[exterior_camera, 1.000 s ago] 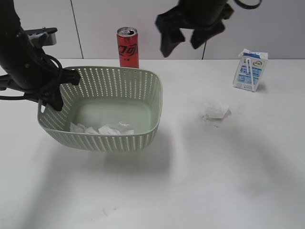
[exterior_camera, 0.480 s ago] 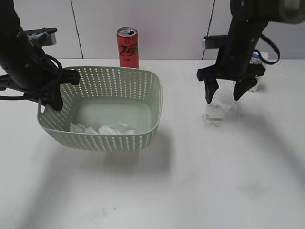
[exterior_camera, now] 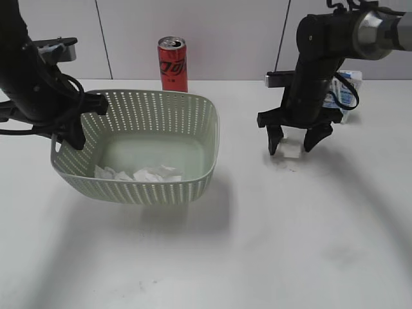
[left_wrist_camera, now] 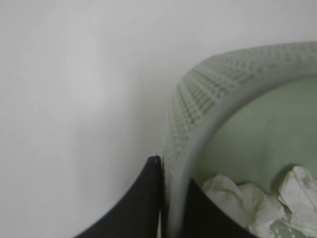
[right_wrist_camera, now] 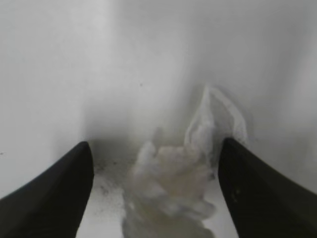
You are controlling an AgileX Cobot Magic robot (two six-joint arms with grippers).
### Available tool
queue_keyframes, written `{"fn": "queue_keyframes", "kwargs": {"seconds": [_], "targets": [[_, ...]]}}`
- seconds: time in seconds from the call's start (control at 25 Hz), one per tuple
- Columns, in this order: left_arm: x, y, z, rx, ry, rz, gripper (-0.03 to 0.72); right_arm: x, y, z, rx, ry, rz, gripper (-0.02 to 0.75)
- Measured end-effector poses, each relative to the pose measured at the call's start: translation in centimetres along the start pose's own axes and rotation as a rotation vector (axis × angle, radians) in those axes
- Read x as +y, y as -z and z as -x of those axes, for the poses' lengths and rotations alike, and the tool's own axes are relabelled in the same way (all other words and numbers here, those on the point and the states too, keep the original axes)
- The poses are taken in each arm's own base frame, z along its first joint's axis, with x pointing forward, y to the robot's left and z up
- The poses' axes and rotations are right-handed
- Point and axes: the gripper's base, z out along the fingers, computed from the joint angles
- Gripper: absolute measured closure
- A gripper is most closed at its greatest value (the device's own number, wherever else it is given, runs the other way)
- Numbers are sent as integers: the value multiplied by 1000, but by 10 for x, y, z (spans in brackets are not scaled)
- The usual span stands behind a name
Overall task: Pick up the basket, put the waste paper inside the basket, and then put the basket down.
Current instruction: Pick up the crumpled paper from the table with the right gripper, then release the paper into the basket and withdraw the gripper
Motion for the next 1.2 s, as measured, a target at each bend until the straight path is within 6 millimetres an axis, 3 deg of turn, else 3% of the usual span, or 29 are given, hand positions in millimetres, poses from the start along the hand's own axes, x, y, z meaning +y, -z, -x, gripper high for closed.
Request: {"fn": "queue_keyframes", "kwargs": {"seconds": [0.28, 0.36, 0.56, 0.64, 0.8, 1.0, 1.12, 1.2], "targets": [[0, 0, 0, 0, 0, 0, 689, -1, -10, -1, 23, 2, -9, 175], [0, 0, 0, 0, 0, 0, 689, -2, -10, -1, 24, 7, -17, 254], [0, 0, 0, 0, 0, 0, 689, -1, -6, -1, 57, 13, -22, 644], [0, 0, 0, 0, 0, 0, 689, 1, 1, 2, 42, 21, -12, 694], [0, 0, 0, -1, 0, 0, 689, 23, 47, 2, -60, 118, 55, 703], [0, 0, 0, -4, 0, -1, 689, 93, 137, -28, -245, 370, 244, 706], [0, 0, 0, -3, 0, 0, 689, 131, 166, -50, -329, 485, 338, 708], [0, 0, 0, -3, 0, 0, 689, 151, 171, -61, -353, 557, 366, 709]]}}
